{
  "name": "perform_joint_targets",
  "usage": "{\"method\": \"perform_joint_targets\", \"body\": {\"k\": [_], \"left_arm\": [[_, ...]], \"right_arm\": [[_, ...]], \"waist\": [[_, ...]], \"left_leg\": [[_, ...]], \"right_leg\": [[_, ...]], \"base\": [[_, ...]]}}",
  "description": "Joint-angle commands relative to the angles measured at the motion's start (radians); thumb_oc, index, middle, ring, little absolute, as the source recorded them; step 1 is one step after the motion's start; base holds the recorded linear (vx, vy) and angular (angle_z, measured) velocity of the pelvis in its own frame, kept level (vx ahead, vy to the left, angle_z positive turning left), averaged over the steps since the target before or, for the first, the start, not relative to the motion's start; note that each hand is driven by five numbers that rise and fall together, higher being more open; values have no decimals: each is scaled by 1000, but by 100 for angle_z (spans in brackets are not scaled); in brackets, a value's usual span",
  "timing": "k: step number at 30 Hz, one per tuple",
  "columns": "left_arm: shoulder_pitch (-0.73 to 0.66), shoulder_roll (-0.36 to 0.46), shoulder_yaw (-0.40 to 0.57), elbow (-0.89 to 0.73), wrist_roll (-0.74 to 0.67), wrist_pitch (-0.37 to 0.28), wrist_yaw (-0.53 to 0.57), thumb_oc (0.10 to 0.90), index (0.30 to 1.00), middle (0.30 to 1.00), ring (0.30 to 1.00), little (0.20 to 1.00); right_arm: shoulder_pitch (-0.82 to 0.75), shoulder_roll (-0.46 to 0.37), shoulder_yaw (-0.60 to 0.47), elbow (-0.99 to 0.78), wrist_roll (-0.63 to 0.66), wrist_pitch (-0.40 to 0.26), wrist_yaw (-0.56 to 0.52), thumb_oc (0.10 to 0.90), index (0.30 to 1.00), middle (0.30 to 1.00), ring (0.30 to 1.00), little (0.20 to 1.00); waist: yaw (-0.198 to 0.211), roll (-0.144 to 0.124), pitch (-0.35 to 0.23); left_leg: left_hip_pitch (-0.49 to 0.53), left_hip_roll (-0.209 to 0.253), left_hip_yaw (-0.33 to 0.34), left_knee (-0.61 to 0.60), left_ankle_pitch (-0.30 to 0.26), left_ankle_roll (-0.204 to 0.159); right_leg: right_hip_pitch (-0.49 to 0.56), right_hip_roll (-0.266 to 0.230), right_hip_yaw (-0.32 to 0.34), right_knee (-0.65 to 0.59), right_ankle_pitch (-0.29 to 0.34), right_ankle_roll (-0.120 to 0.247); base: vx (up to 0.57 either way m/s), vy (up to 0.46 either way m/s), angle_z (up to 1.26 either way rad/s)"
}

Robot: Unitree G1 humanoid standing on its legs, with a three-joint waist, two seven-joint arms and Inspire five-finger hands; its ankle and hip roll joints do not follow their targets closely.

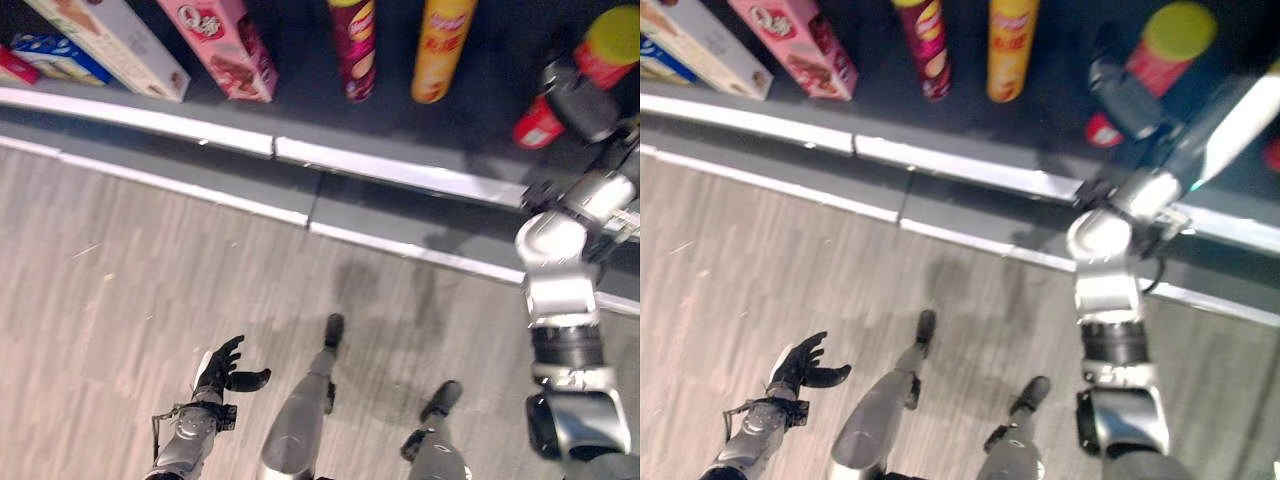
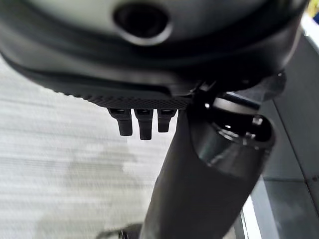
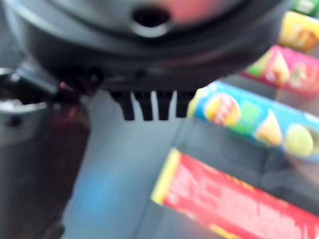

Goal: Put the goods on the table back onto the shelves and tidy them up.

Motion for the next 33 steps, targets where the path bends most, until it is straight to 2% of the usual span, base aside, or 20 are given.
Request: {"method": "perform_joint_targets", "body": {"k": [1, 3, 4, 5, 7, 9, 11, 12, 15, 16, 17, 20, 21, 22, 23, 24, 26, 28, 30, 33], "left_arm": [[67, 47, -2, 22, 45, -8, 4, 800, 900, 900, 900, 900], [72, 44, 24, 30, 62, -1, -11, 800, 900, 900, 900, 900], [77, 44, 46, 31, 70, 4, -23, 800, 900, 900, 900, 900], [78, 44, 47, 30, 70, 4, -23, 800, 900, 900, 900, 900], [86, 44, 100, 35, 57, 4, -41, 800, 900, 900, 900, 900], [89, 59, 117, 19, 42, 0, -58, 800, 900, 900, 900, 900], [96, 73, 145, 0, 33, -10, -66, 800, 900, 900, 900, 900], [94, 74, 154, 1, 25, -13, -67, 800, 900, 900, 900, 900], [98, 73, 190, -6, 10, -27, -67, 800, 900, 900, 900, 900], [103, 70, 199, -9, 9, -32, -66, 800, 900, 900, 900, 900], [118, 58, 212, -20, -11, -30, -71, 800, 900, 900, 900, 900], [119, 3, 196, -18, -15, -21, -86, 800, 900, 900, 900, 900], [110, -5, 194, -16, -7, -19, -95, 800, 900, 900, 900, 900], [104, -6, 195, -10, -2, -19, -98, 800, 900, 900, 900, 900], [103, -14, 186, -9, 5, -23, -103, 800, 900, 900, 900, 900], [101, -28, 168, 7, 9, -23, -104, 800, 900, 900, 900, 900], [93, -46, 152, 40, 13, -26, -94, 800, 900, 900, 900, 900], [94, -48, 133, 80, 37, -20, -100, 800, 900, 900, 900, 900], [82, -24, 133, 106, 62, -14, -98, 800, 900, 900, 900, 900], [66, -13, 147, 131, 60, -14, -91, 800, 900, 900, 900, 900]], "right_arm": [[35, -80, -30, -72, -12, -135, 81, 800, 900, 900, 900, 900], [137, -63, -51, -124, 28, -154, 162, 800, 900, 900, 900, 900], [218, -38, -65, -174, 115, -192, 249, 800, 900, 900, 900, 900], [219, -37, -66, -176, 116, -192, 250, 800, 900, 900, 900, 900], [301, -24, -69, -200, 250, -238, 377, 800, 900, 900, 900, 900], [330, -25, -61, -209, 323, -259, 450, 800, 900, 900, 900, 900], [367, -52, -52, -185, 348, -256, 506, 800, 900, 900, 900, 900], [395, -61, -57, -179, 364, -253, 532, 800, 900, 900, 900, 900], [486, -95, -96, -129, 392, -232, 587, 800, 900, 900, 900, 900], [501, -108, -100, -98, 397, -229, 604, 800, 900, 900, 900, 900], [534, -136, -107, -65, 394, -222, 616, 800, 900, 900, 900, 900], [619, -152, -121, 22, 424, -225, 636, 800, 900, 900, 900, 900], [641, -157, -105, 79, 402, -203, 644, 800, 900, 900, 900, 900], [643, -153, -94, 110, 388, -190, 646, 800, 900, 900, 900, 900], [649, -143, -81, 162, 364, -175, 644, 800, 900, 900, 900, 900], [644, -125, -74, 209, 364, -167, 635, 800, 900, 900, 900, 900], [620, -99, -62, 252, 343, -162, 608, 800, 900, 900, 900, 900], [613, -76, -91, 249, 316, -156, 582, 800, 900, 900, 900, 900], [577, -66, -107, 183, 300, -163, 563, 800, 900, 900, 900, 900], [562, -72, -165, 50, 305, -188, 541, 800, 900, 900, 900, 900]], "waist": [[-14, -1, -152], [-50, -24, -171], [-87, -43, -186], [-87, -45, -187], [-136, -71, -194], [-144, -76, -184], [-140, -69, -189], [-143, -72, -183], [-148, -91, -210], [-151, -96, -225], [-159, -97, -247], [-196, -66, -269], [-203, -70, -264], [-197, -77, -259], [-187, -94, -254], [-178, -100, -256], [-159, -98, -255], [-174, -87, -271], [-180, -90, -242], [-181, -91, -233]], "left_leg": [[35, 74, -7, 65, -176, -47], [65, 77, 15, 64, -189, -43], [93, 80, 41, 66, -206, -38], [90, 77, 42, 65, -202, -36], [136, 88, 115, 73, -224, -26], [170, 114, 178, 78, -232, -24], [206, 161, 223, 77, -243, -40], [211, 174, 246, 80, -224, -42], [235, 207, 274, 67, -196, -69], [242, 225, 282, 60, -176, -86], [259, 272, 298, 42, -136, -115], [291, 399, 361, 45, -21, -168], [282, 387, 386, 90, -33, -154], [262, 353, 353, 135, -66, -141], [209, 241, 276, 157, -149, -89], [191, 140, 207, 153, -204, -64], [181, 26, 69, 117, -236, -37], [231, 9, 77, 63, -226, -7], [288, 1, 123, 36, -228, 37], [320, 6, 159, 32, -244, 47]], "right_leg": [[-4, -53, 42, 49, -31, 29], [9, -55, 56, 38, -20, 33], [13, -54, 75, 31, -8, 38], [10, -57, 77, 30, -3, 38], [-11, -57, 110, 36, 35, 47], [-44, -67, 89, 76, 57, 48], [-30, -92, 22, 119, 44, 45], [-32, -106, 5, 139, 59, 37], [-12, -90, 10, 118, 28, 35], [-1, -68, 13, 100, 12, 34], [12, -21, 17, 81, -16, 26], [100, 128, 2, 34, -127, -38], [115, 142, -1, 19, -136, -58], [122, 142, 4, 13, -134, -61], [108, 128, 5, 11, -114, -70], [105, 125, 14, 12, -105, -70], [84, 129, 50, 21, -95, -66], [61, 115, 86, 99, -110, -57], [-21, 84, 140, 285, -125, -35], [-28, 54, 141, 314, -124, -32]], "base": [[18, 98, -38], [36, 113, -34], [25, 94, -32], [0, 138, -33], [-58, 119, -59], [-70, 16, -129], [-39, -101, -175], [-35, -157, -135], [7, -211, -50], [74, -389, -55], [94, -542, -66], [53, -554, -37], [17, -320, 15], [-107, -190, 12], [-76, -52, -3], [-78, 19, -21], [60, 180, -56], [153, 331, -99], [83, 300, -78], [79, 12, -107]]}}
